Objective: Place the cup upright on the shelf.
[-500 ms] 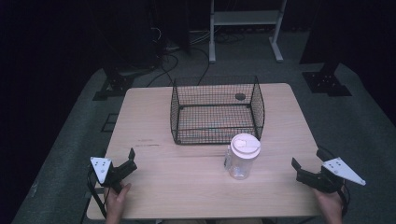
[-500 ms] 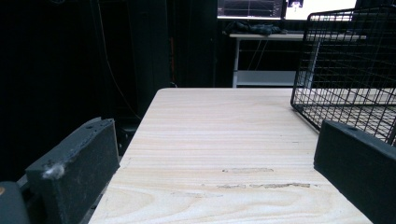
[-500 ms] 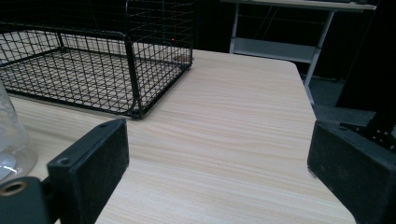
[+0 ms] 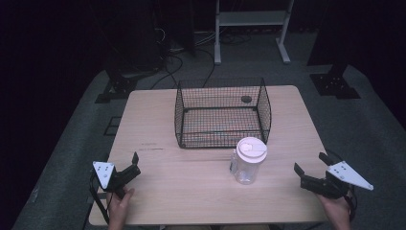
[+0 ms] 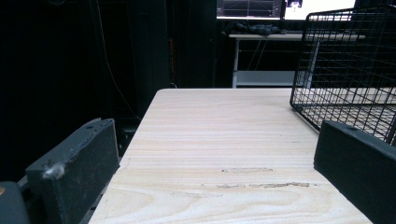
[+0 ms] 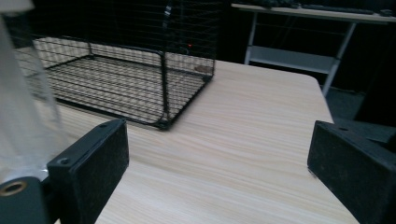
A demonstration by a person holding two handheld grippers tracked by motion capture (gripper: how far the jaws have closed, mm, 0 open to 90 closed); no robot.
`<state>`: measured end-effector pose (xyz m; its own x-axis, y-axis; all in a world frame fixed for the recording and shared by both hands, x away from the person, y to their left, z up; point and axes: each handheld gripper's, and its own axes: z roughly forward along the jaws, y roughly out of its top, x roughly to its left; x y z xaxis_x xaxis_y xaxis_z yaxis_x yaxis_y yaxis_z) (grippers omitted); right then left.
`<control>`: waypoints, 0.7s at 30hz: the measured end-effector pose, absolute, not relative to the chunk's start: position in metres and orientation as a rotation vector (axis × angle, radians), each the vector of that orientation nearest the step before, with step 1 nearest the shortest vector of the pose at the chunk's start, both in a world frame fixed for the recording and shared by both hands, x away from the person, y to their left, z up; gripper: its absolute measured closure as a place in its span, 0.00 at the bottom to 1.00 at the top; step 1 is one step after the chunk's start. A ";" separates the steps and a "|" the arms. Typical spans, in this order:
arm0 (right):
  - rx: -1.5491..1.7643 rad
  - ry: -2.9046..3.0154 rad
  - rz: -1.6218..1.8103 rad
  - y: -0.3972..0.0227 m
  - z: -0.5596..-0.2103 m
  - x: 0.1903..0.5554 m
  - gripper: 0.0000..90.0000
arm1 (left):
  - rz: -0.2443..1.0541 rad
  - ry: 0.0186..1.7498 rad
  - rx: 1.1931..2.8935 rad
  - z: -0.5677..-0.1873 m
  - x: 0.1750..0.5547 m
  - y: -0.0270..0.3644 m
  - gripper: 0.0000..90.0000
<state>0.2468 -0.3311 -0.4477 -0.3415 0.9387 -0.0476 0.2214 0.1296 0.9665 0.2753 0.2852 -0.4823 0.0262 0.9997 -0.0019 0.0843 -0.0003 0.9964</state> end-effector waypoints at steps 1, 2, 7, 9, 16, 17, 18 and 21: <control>1.130 1.694 1.265 -0.329 -0.447 0.246 0.05 | 1.149 1.251 1.283 -0.482 0.275 0.285 0.00; 1.124 1.700 1.268 -0.328 -0.445 0.245 0.05 | 1.148 1.249 1.283 -0.482 0.275 0.285 0.00; 1.078 1.720 1.299 -0.319 -0.438 0.240 0.05 | 1.148 1.249 1.284 -0.482 0.275 0.285 0.00; 1.067 1.727 1.312 -0.315 -0.435 0.239 0.05 | 1.148 1.248 1.285 -0.482 0.275 0.285 0.00; 0.995 1.775 1.346 -0.299 -0.423 0.234 0.04 | 1.149 1.248 1.285 -0.482 0.275 0.285 0.00; 0.985 1.779 1.348 -0.297 -0.422 0.234 0.04 | 1.149 1.248 1.285 -0.482 0.275 0.285 0.00; 0.968 1.787 1.348 -0.294 -0.420 0.234 0.03 | 1.149 1.249 1.285 -0.482 0.275 0.285 0.00; 0.944 1.802 1.352 -0.288 -0.417 0.234 0.03 | 1.148 1.249 1.284 -0.482 0.275 0.285 0.00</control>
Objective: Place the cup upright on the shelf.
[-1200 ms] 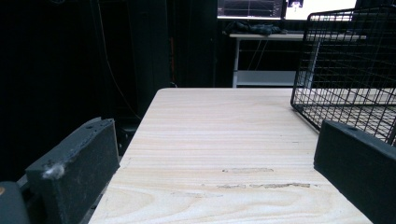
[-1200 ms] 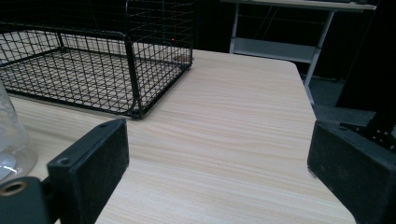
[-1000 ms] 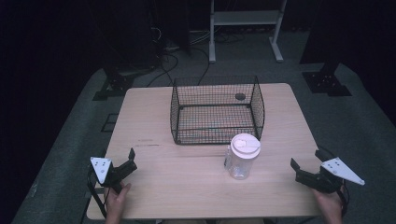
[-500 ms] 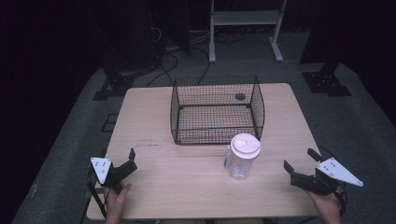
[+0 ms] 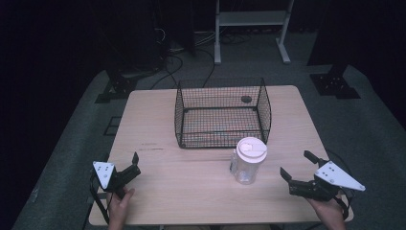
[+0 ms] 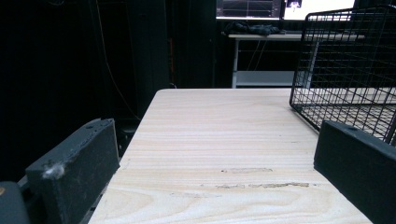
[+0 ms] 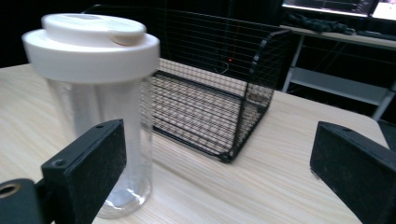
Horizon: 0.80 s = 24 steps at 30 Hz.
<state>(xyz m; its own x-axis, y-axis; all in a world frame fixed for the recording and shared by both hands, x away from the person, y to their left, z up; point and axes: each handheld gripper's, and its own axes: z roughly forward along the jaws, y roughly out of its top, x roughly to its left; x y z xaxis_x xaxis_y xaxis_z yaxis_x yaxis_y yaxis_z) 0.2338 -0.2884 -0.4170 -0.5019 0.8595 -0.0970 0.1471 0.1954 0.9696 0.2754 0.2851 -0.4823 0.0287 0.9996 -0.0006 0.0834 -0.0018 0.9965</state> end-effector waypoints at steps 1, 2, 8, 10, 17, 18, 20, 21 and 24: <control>0.937 1.807 1.354 -0.286 -0.416 0.234 0.03 | 1.148 1.249 1.284 -0.482 0.275 0.285 0.00; 0.929 1.813 1.361 -0.283 -0.415 0.234 0.03 | 1.148 1.248 1.284 -0.482 0.275 0.285 0.00; 0.899 1.841 1.377 -0.274 -0.412 0.235 0.03 | 1.148 1.248 1.285 -0.482 0.275 0.285 0.00; 0.881 1.858 1.385 -0.267 -0.411 0.235 0.03 | 1.148 1.247 1.285 -0.482 0.275 0.285 0.00; 0.852 1.880 1.394 -0.256 -0.408 0.236 0.03 | 1.148 1.246 1.287 -0.482 0.275 0.285 0.00; 0.844 1.887 1.398 -0.253 -0.408 0.237 0.03 | 1.148 1.245 1.287 -0.482 0.275 0.285 0.00; 0.839 1.895 1.398 -0.251 -0.407 0.238 0.03 | 1.148 1.243 1.289 -0.482 0.275 0.285 0.00; 0.837 1.897 1.404 -0.249 -0.407 0.239 0.02 | 1.148 1.243 1.289 -0.482 0.275 0.285 0.00; 0.829 1.906 1.417 -0.245 -0.407 0.240 0.02 | 1.148 1.243 1.289 -0.482 0.275 0.285 0.00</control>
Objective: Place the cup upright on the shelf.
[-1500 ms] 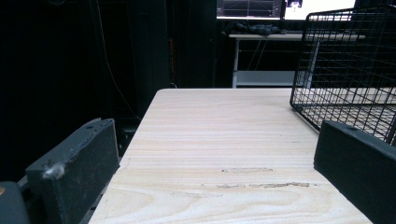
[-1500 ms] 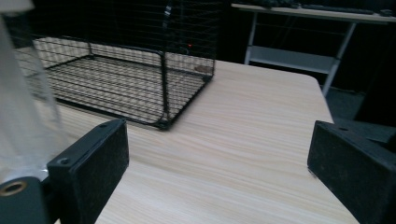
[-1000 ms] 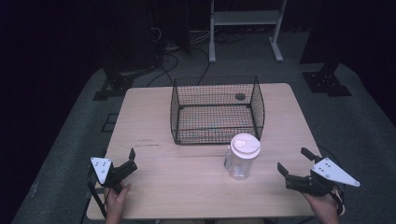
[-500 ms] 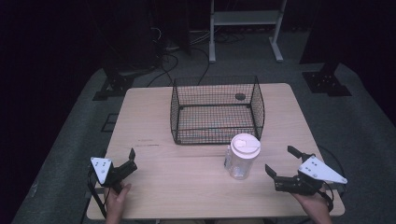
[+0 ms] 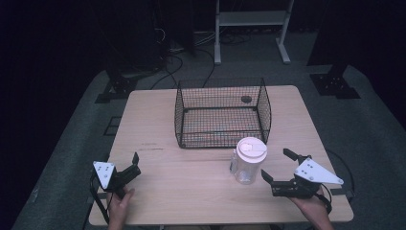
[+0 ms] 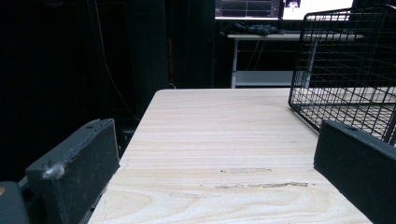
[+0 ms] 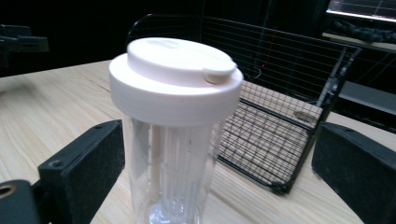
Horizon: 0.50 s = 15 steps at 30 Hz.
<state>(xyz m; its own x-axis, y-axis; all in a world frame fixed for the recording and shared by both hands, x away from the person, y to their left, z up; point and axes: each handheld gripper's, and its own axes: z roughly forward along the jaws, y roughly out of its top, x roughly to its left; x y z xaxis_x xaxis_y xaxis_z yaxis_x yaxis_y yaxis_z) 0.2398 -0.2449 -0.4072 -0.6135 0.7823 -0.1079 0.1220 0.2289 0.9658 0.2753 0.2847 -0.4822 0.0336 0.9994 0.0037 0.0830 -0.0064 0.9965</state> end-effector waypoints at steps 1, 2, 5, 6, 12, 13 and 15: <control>0.824 1.908 1.425 -0.243 -0.407 0.241 0.02 | 1.148 1.242 1.290 -0.482 0.275 0.285 0.00; 0.819 1.914 1.431 -0.241 -0.407 0.242 0.02 | 1.148 1.242 1.290 -0.482 0.275 0.285 0.00; 0.814 1.918 1.429 -0.237 -0.408 0.243 0.02 | 1.149 1.242 1.290 -0.482 0.275 0.285 0.00; 0.804 1.927 1.438 -0.233 -0.408 0.245 0.02 | 1.148 1.242 1.290 -0.482 0.275 0.285 0.00; 0.789 1.928 1.444 -0.225 -0.410 0.250 0.02 | 1.148 1.241 1.290 -0.482 0.275 0.285 0.00; 0.785 1.928 1.446 -0.224 -0.410 0.251 0.02 | 1.148 1.241 1.290 -0.482 0.275 0.285 0.00; 0.786 1.932 1.456 -0.221 -0.412 0.256 0.01 | 1.147 1.240 1.290 -0.482 0.275 0.285 0.00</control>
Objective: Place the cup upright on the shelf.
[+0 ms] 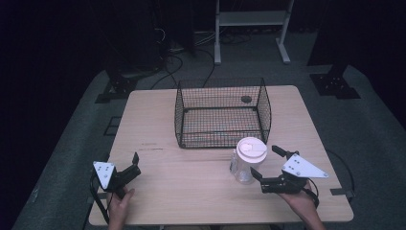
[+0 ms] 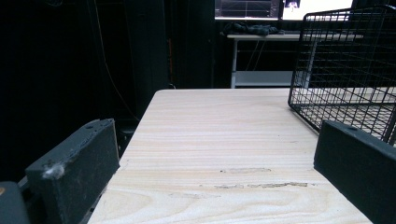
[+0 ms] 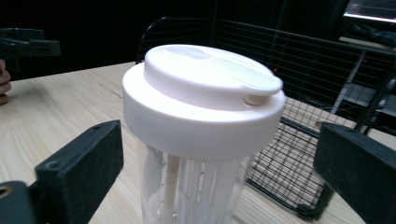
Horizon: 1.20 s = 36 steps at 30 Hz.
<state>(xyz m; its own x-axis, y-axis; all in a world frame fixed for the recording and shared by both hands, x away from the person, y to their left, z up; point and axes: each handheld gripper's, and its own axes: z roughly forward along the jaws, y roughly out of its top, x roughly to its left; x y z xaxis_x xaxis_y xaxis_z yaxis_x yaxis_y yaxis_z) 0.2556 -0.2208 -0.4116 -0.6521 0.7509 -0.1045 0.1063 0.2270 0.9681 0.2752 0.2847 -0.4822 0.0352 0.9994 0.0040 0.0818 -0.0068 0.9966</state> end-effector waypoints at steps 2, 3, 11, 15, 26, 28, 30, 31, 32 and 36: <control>0.783 1.933 1.448 -0.218 -0.413 0.258 0.01 | 1.148 1.241 1.289 -0.482 0.275 0.285 0.00; 0.782 1.932 1.448 -0.217 -0.413 0.259 0.01 | 1.147 1.240 1.289 -0.482 0.275 0.285 0.00; 0.760 1.942 1.455 -0.206 -0.415 0.267 0.01 | 1.147 1.240 1.289 -0.482 0.275 0.285 0.00; 0.751 1.939 1.460 -0.201 -0.416 0.272 0.01 | 1.146 1.240 1.289 -0.482 0.275 0.285 0.00; 0.734 1.921 1.448 -0.192 -0.417 0.278 0.01 | 1.146 1.240 1.289 -0.482 0.275 0.285 0.00; 0.732 1.919 1.447 -0.192 -0.417 0.278 0.03 | 1.146 1.240 1.289 -0.482 0.275 0.285 0.00; 0.725 1.915 1.445 -0.191 -0.418 0.278 0.04 | 1.146 1.240 1.288 -0.482 0.275 0.285 0.00; 0.724 1.915 1.446 -0.191 -0.418 0.278 0.04 | 1.146 1.241 1.288 -0.482 0.275 0.285 0.00; 0.725 1.915 1.446 -0.191 -0.418 0.278 0.04 | 1.146 1.241 1.287 -0.482 0.275 0.285 0.00; 0.715 1.914 1.443 -0.191 -0.417 0.277 0.04 | 1.146 1.241 1.288 -0.482 0.275 0.285 0.00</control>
<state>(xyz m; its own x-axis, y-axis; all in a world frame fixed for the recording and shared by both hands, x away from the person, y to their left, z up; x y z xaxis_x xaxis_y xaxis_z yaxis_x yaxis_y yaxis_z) 0.2774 -0.1905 -0.4173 -0.6545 0.7389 -0.1601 0.0497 0.2533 0.9661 0.2751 0.2849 -0.4822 0.0356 0.9994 0.0018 0.0812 -0.0047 0.9967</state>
